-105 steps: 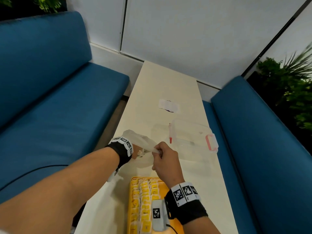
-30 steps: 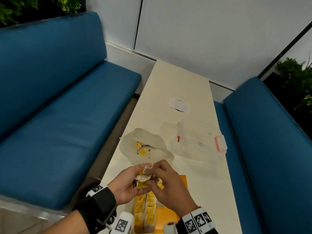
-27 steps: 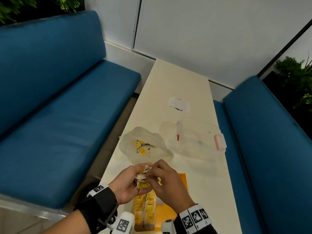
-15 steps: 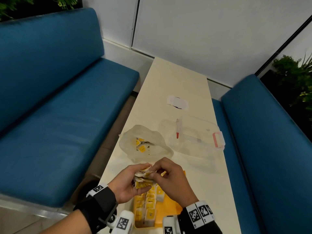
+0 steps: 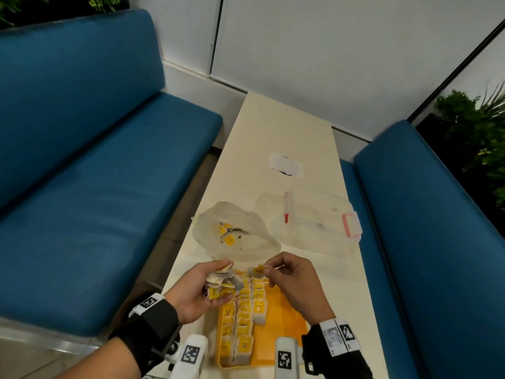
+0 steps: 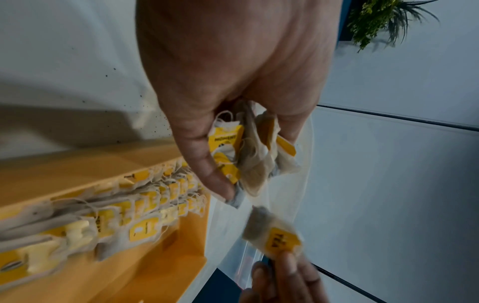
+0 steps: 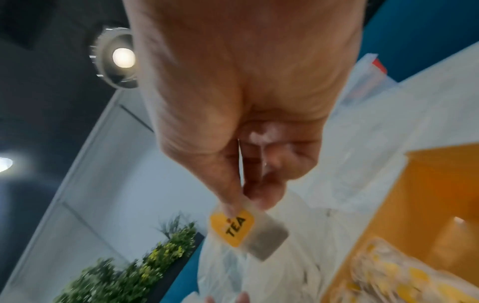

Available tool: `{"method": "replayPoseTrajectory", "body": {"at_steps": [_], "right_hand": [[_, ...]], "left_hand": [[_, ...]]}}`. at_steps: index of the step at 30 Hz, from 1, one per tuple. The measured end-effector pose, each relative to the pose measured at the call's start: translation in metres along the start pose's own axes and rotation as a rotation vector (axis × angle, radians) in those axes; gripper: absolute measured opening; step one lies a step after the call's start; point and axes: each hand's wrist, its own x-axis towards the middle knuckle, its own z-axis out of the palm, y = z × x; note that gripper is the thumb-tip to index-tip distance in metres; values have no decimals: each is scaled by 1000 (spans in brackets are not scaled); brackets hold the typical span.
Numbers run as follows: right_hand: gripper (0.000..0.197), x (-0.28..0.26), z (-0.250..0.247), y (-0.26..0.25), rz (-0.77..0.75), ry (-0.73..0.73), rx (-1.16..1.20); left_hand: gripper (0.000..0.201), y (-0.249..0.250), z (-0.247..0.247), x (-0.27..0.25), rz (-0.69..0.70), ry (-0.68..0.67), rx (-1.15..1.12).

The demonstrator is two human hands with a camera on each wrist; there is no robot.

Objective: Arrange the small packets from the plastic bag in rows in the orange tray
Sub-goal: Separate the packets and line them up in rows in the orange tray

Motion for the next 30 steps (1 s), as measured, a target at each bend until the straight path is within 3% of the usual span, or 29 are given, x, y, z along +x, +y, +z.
{"method": "replayPoseTrajectory", "body": {"at_steps": [7, 12, 20, 30], "right_hand": [[10, -6, -8, 31, 109, 38, 111], [7, -14, -7, 47, 171, -31, 22], [4, -26, 10, 86, 388, -115, -106], [7, -17, 31, 109, 476, -140, -227]], "left_hand": [[41, 2, -5, -4, 13, 5, -8], [49, -1, -6, -5, 15, 17, -8], [39, -8, -2, -8, 12, -16, 11], [34, -11, 2, -8, 12, 10, 57]]}}
